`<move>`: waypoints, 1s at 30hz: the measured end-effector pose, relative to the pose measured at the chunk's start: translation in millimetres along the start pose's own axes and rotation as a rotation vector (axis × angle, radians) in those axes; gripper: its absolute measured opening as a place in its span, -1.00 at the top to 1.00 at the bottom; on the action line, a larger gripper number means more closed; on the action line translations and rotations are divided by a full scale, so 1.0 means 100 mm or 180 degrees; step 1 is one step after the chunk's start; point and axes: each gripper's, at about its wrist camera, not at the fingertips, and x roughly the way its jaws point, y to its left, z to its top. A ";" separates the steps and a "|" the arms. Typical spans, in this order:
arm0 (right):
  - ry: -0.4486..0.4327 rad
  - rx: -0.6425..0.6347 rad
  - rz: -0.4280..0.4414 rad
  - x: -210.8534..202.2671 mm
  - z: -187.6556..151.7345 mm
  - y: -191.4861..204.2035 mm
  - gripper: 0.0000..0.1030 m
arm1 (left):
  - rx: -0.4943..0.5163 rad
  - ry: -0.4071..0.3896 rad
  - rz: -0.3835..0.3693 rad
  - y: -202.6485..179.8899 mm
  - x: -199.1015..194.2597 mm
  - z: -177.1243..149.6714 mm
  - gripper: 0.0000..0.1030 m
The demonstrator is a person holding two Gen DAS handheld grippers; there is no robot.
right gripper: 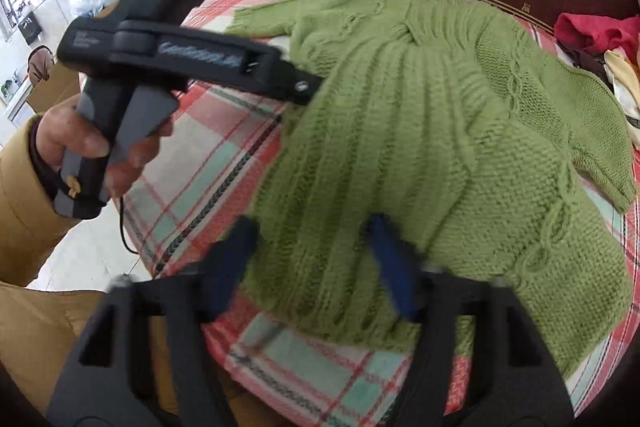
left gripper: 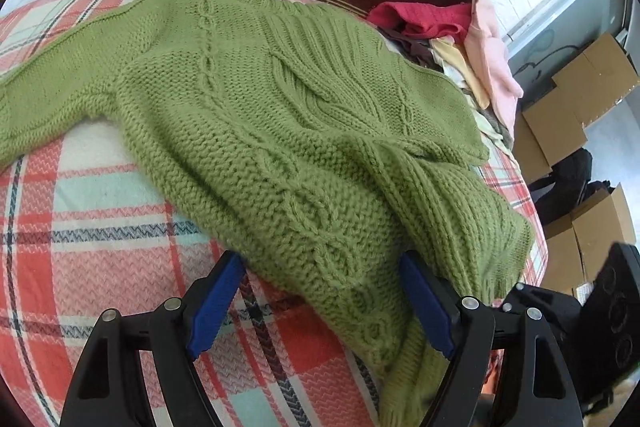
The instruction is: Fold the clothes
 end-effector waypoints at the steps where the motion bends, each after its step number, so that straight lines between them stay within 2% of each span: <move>1: -0.0070 0.0113 0.0025 -0.04 0.02 -0.09 0.79 | -0.0004 0.0001 -0.0024 0.01 -0.01 -0.01 -0.61; 2: -0.0177 0.0273 0.0046 -0.14 0.01 -0.24 0.80 | -0.0009 0.0004 -0.0054 0.01 -0.02 -0.02 -0.61; 5: -0.0341 0.0654 -0.0141 -0.31 -0.04 -0.67 0.81 | -0.0016 -0.0015 -0.0182 0.01 -0.07 -0.05 -0.61; 8: -0.0321 0.0956 -0.0286 -0.34 -0.11 -1.01 0.81 | 0.0014 -0.0008 -0.0195 -0.01 -0.07 -0.04 -0.61; 10: -0.0193 0.0990 -0.0423 -0.28 -0.13 -1.09 0.81 | 0.0038 0.0039 -0.0177 -0.03 -0.02 -0.04 -0.61; 12: -0.0120 0.0991 -0.0325 -0.27 -0.15 -1.09 0.80 | 0.0058 0.0082 -0.0159 -0.04 0.03 -0.03 -0.61; 16: -0.0327 0.0703 -0.0325 -0.52 -0.11 -0.82 0.62 | 0.0089 0.0059 -0.0262 -0.04 0.04 0.01 -0.61; 17: -0.0426 0.0574 -0.0286 -0.62 -0.09 -0.70 0.34 | 0.0093 0.0062 -0.0275 -0.05 0.04 0.02 -0.61; 18: -0.0524 0.0445 -0.0246 -0.73 -0.06 -0.58 -0.23 | 0.0096 0.0067 -0.0285 -0.05 0.04 0.03 -0.60; 19: -0.0573 0.0241 -0.0158 -0.78 -0.06 -0.40 -0.47 | 0.0100 0.0072 -0.0295 -0.06 0.04 0.03 -0.60; 20: -0.0615 0.0029 -0.0063 -0.83 -0.05 -0.21 -0.57 | 0.0103 0.0078 -0.0304 -0.07 0.03 0.04 -0.60; 22: -0.0521 -0.0392 0.0003 -0.70 -0.02 0.12 -0.56 | 0.0110 0.0088 -0.0323 -0.08 0.03 0.06 -0.60; 23: -0.0468 -0.0602 0.0033 -0.64 0.00 0.29 -0.49 | 0.0113 0.0094 -0.0333 -0.09 0.02 0.06 -0.60; 26: -0.0151 -0.0942 -0.0042 -0.22 0.02 0.53 -0.01 | 0.0077 0.0115 -0.0384 -0.09 -0.01 0.06 -0.60; 30: 0.0134 -0.1020 -0.0474 0.28 0.01 0.51 0.00 | 0.0035 0.0108 -0.0479 -0.07 -0.08 0.03 -0.60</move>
